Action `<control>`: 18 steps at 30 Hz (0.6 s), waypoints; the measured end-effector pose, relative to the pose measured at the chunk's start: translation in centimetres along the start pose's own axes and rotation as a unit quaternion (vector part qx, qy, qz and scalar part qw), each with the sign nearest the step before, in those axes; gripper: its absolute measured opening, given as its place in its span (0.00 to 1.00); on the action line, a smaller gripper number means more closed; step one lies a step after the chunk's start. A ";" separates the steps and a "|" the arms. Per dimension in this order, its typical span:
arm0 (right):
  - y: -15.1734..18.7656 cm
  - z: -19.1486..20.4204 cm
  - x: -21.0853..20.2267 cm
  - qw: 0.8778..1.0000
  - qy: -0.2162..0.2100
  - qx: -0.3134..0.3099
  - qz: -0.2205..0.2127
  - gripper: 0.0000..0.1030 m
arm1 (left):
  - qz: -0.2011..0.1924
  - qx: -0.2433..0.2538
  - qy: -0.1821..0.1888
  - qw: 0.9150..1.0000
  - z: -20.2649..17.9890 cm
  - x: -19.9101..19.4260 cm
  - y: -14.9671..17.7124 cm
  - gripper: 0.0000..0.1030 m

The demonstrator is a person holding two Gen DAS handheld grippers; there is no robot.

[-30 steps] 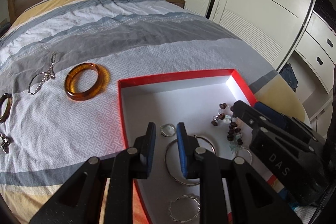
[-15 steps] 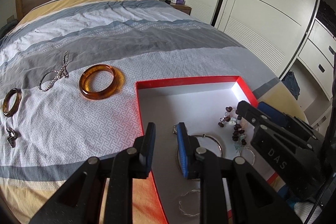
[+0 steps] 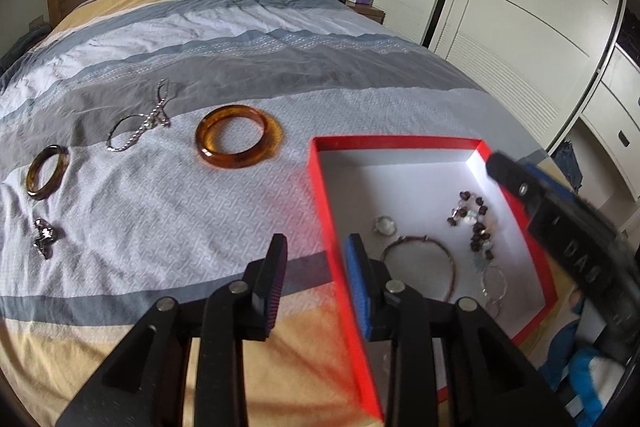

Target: Organize jewelry

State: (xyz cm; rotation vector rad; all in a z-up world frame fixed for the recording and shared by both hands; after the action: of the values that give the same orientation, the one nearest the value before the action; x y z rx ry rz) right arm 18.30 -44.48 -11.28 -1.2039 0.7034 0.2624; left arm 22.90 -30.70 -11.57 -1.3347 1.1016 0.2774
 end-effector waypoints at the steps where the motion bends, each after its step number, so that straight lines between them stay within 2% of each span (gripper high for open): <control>1: -0.2 0.3 -0.3 1.000 -0.005 0.000 -0.008 0.48 | 0.000 0.002 -0.003 1.000 0.3 -0.2 0.3 0.28; 6: -0.9 2.0 -1.3 0.999 -0.028 0.003 -0.026 0.49 | -0.004 -0.002 -0.019 1.000 2.5 -1.6 1.3 0.28; 10: -1.0 4.0 -1.7 0.999 -0.036 -0.016 -0.030 0.51 | -0.014 -0.026 -0.036 0.999 5.6 -2.9 1.4 0.28; 18: -0.9 11.1 -2.1 0.993 -0.096 -0.068 -0.017 0.51 | -0.049 -0.087 -0.084 0.991 13.5 -6.1 1.3 0.28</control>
State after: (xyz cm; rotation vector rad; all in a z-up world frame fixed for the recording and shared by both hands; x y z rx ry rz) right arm 21.15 -34.24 -7.30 -1.2998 0.5029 0.3983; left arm 25.33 -16.09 -9.81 -1.4874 0.8835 0.4118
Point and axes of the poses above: each gripper's, at about its wrist camera, not at the fingertips, and x roughly the way its jaws point, z to its left, y to its underside, the point moved 8 cm from there along x, roughly the way its jaws point
